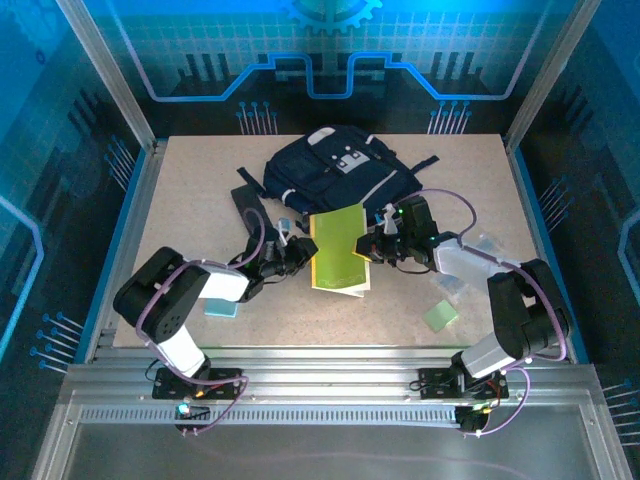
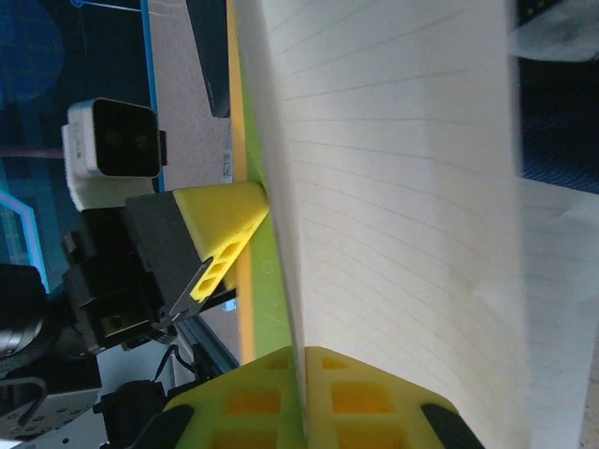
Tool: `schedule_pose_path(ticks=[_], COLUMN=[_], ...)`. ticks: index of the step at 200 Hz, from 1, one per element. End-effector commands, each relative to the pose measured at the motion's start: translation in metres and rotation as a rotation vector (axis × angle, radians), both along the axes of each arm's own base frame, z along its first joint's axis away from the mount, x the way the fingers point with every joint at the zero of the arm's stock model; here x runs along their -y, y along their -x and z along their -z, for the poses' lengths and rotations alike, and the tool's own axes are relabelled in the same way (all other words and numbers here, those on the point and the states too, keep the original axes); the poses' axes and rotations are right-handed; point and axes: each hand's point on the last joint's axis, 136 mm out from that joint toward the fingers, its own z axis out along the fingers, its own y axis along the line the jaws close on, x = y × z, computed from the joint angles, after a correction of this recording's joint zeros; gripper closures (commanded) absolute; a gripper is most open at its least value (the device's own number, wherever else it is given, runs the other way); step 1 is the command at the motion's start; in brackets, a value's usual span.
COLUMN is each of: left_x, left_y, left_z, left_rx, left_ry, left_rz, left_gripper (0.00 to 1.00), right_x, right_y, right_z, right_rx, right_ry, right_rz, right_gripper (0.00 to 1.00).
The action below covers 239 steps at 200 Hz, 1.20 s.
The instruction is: Pack the student bag
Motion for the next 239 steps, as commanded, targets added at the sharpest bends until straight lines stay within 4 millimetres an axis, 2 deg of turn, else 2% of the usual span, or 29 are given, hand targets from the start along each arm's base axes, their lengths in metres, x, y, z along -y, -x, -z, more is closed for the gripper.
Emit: schedule_pose_path(ticks=[1,6,17,30,38,52,65,86,93,96,107,139,162,190,202,223,239], left_x=[0.007,0.007,0.008,0.006,0.004,-0.001,-0.010,-0.026,-0.033,-0.035,-0.046,-0.069,-0.074,-0.078,-0.079,-0.078,-0.079], left_y=[-0.010,-0.011,-0.011,-0.011,-0.011,-0.012,-0.014,-0.022,-0.027,-0.029,-0.039,-0.075,-0.097,-0.112,-0.116,-0.117,-0.114], left_z=[-0.032,-0.034,-0.039,-0.047,-0.054,-0.070,-0.084,-0.121,-0.132,-0.136,-0.152,-0.179,-0.197,-0.213,-0.214,-0.216,-0.216], left_rx=[0.095,0.097,0.106,0.119,0.126,0.147,0.149,0.203,0.223,0.231,0.267,0.361,0.428,0.475,0.478,0.489,0.497], left_ry=[0.013,0.015,0.020,0.022,0.024,0.000,-0.073,-0.161,-0.170,-0.172,-0.185,-0.219,-0.204,-0.135,-0.099,-0.051,-0.027], left_rz=[0.016,0.013,0.015,0.013,0.009,-0.001,-0.021,-0.079,-0.105,-0.117,-0.159,-0.287,-0.364,-0.447,-0.476,-0.511,-0.543], left_gripper=[0.96,1.00,1.00,1.00,1.00,1.00,1.00,1.00,1.00,1.00,1.00,1.00,1.00,1.00,1.00,1.00,1.00], right_x=[0.003,0.003,0.004,0.005,0.007,0.011,0.017,0.027,0.029,0.028,0.027,0.013,-0.007,-0.030,-0.040,-0.058,-0.070], right_y=[-0.012,-0.012,-0.012,-0.011,-0.011,-0.010,-0.011,-0.010,-0.008,-0.012,-0.012,-0.014,-0.019,-0.032,-0.037,-0.048,-0.056], right_z=[-0.003,-0.002,0.000,0.000,-0.002,-0.006,-0.015,-0.028,-0.031,-0.043,-0.054,-0.083,-0.104,-0.137,-0.145,-0.143,-0.134], right_rx=[0.038,0.033,0.023,0.019,0.021,0.023,0.038,0.054,0.056,0.081,0.099,0.116,0.125,0.169,0.183,0.150,0.096], right_ry=[-0.004,-0.004,0.002,0.015,0.026,0.053,0.084,0.129,0.141,0.133,0.132,0.045,-0.069,-0.240,-0.290,-0.352,-0.400], right_rz=[0.027,0.027,0.029,0.032,0.037,0.053,0.080,0.125,0.136,0.142,0.158,0.196,0.241,0.334,0.362,0.371,0.390], right_gripper=[0.99,0.99,0.95,0.85,0.73,0.39,0.23,0.00,0.00,0.00,0.00,0.00,0.00,0.00,0.00,0.00,0.00])
